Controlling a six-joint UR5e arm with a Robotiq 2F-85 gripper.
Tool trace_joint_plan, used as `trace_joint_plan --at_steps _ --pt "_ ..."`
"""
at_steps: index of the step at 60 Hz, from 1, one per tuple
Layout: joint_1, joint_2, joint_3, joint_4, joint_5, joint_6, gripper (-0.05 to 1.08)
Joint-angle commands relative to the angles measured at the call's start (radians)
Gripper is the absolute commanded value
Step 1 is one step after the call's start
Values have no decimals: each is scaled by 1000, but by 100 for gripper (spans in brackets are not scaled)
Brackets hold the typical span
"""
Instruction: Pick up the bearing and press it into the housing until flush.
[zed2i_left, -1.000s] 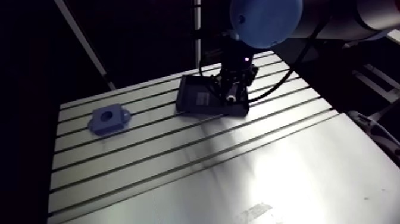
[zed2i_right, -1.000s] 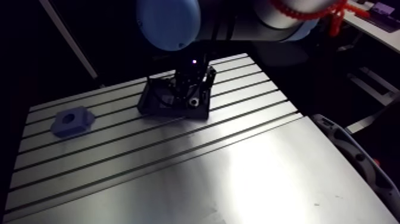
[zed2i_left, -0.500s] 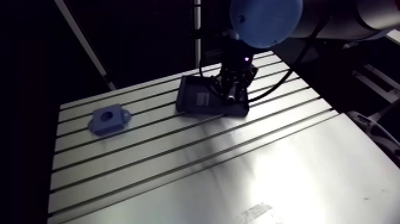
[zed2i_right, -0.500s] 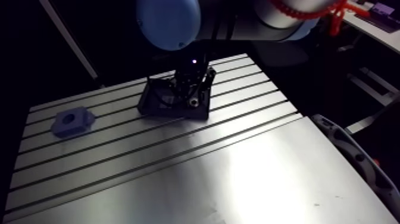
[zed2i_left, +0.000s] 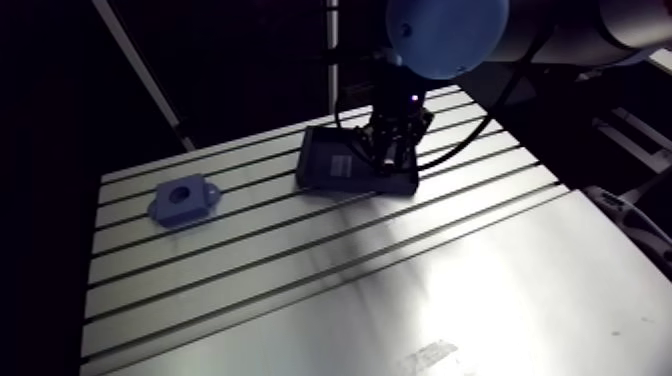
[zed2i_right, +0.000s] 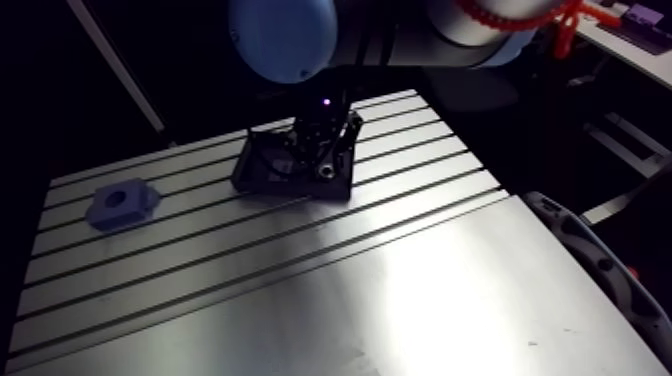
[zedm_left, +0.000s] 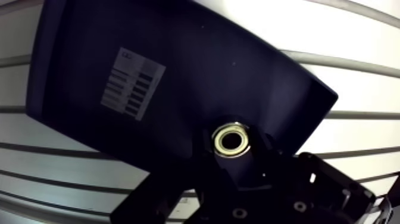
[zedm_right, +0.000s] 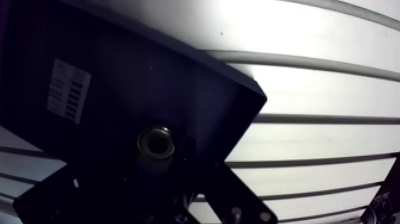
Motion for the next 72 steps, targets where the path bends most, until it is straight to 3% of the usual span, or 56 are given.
trace_joint_plan --at_steps 1,17,30,51,72 --pt "0 -6 -4 0 -1 0 62" --pt "6 -34 -18 15 6 -1 68" --pt "25 -96 -62 118 13 18 70" --pt "176 -129 -143 226 9 116 74" --pt "325 -78 -260 312 9 281 73"
